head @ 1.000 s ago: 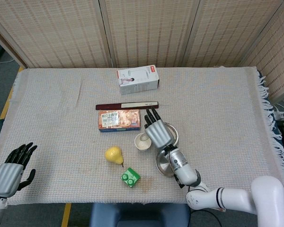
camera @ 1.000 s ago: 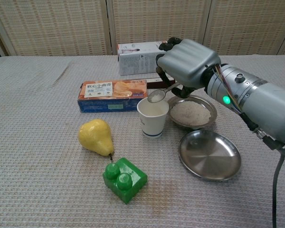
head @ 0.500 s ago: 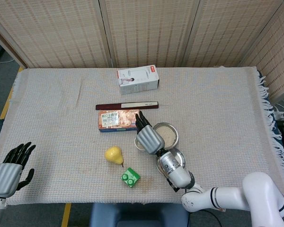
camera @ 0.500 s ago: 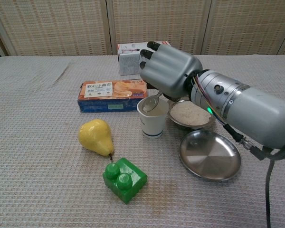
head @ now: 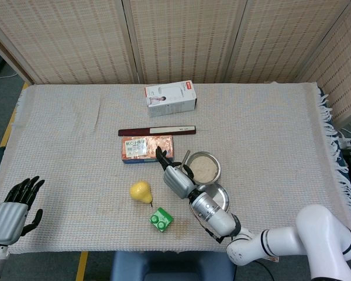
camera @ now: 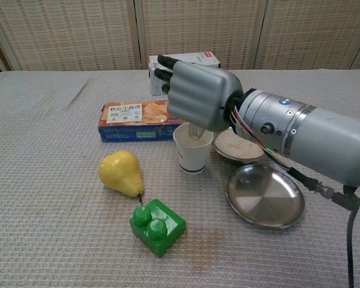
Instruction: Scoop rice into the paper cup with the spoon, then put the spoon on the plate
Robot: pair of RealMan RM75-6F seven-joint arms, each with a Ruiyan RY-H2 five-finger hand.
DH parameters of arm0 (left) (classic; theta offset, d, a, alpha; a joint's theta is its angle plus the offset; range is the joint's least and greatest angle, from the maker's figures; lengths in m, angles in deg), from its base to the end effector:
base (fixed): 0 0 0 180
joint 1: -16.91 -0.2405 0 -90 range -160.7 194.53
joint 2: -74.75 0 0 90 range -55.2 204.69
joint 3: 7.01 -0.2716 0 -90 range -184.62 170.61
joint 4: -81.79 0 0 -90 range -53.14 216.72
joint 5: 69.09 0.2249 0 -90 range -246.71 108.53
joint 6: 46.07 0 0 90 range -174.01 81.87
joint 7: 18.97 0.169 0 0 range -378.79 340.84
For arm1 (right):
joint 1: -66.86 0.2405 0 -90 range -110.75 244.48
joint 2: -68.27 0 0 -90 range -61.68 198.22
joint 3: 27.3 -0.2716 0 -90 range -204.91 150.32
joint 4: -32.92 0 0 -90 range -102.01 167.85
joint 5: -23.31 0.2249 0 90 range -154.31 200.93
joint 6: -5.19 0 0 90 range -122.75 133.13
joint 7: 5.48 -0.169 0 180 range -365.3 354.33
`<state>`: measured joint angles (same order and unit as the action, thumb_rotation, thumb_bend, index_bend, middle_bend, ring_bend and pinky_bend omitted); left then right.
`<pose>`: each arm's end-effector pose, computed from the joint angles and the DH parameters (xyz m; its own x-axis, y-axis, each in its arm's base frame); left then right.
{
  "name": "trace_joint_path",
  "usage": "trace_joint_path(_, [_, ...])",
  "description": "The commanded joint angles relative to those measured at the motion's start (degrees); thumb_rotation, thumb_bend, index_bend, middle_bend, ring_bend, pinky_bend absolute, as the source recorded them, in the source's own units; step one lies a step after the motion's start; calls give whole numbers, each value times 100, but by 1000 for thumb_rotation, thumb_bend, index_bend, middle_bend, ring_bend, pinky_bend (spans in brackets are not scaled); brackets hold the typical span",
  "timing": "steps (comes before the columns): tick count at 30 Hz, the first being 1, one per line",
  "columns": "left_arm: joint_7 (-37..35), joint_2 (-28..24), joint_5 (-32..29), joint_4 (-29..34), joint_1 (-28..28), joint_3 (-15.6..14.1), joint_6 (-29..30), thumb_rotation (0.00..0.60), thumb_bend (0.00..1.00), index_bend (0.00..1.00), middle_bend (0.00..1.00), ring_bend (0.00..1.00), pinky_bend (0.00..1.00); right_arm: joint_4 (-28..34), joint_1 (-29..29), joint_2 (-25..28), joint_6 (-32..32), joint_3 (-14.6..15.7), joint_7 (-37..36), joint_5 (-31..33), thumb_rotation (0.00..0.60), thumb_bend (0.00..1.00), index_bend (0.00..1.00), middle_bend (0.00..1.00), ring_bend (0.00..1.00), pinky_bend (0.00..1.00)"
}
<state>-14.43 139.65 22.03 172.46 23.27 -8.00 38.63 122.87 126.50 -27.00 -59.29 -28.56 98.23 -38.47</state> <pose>-0.3234 0.2011 0.1328 0.4924 0.0534 0.8687 0.8664 -0.1247 -0.4835 -0.0379 -0.3434 -0.0845 0.7874 0.6042 -0.1226 0.3629 -0.2935 0.8844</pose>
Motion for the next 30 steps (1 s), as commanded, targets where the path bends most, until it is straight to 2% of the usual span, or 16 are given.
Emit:
trace_joint_path(1, [-17, 3, -10, -1, -1, 1, -17, 600, 483, 0, 0, 0, 126, 149, 67, 141, 16, 145, 147, -94, 600, 374, 725, 217, 0, 0])
trace_joint_path(11, [-7, -9, 59, 36, -15, -30, 13, 600, 483, 0, 0, 0, 127, 109, 85, 115, -85, 288, 311, -307, 600, 374, 725, 217, 0, 0])
trace_joint_path(17, [-4, -8, 90, 30, -18, -46, 11, 600, 483, 0, 0, 0, 127, 188, -271, 91, -725, 167, 5, -293, 600, 374, 708, 217, 6, 0])
trace_joint_path(19, [-6, -9, 100, 34, -21, -51, 17, 600, 483, 0, 0, 0, 126, 237, -482, 87, -959, 81, -475, -293, 600, 373, 701, 217, 8, 0])
trace_joint_path(24, [-7, -19, 159, 60, -43, -71, 70, 600, 483, 0, 0, 0, 127, 394, -1236, 8, -1455, -336, -2753, -105, 600, 373, 705, 229, 8, 0])
trace_joint_path(26, [-15, -22, 169, 69, -50, -78, 76, 600, 483, 0, 0, 0, 129, 288, -1514, 39, -1605, -311, -3509, -227, 600, 373, 696, 238, 8, 0])
trace_joint_path(30, [-20, -12, 129, 59, -50, -61, 62, 600, 483, 0, 0, 0, 131, 368, -1974, 310, -1659, -71, -4404, -311, 600, 372, 663, 241, 8, 0])
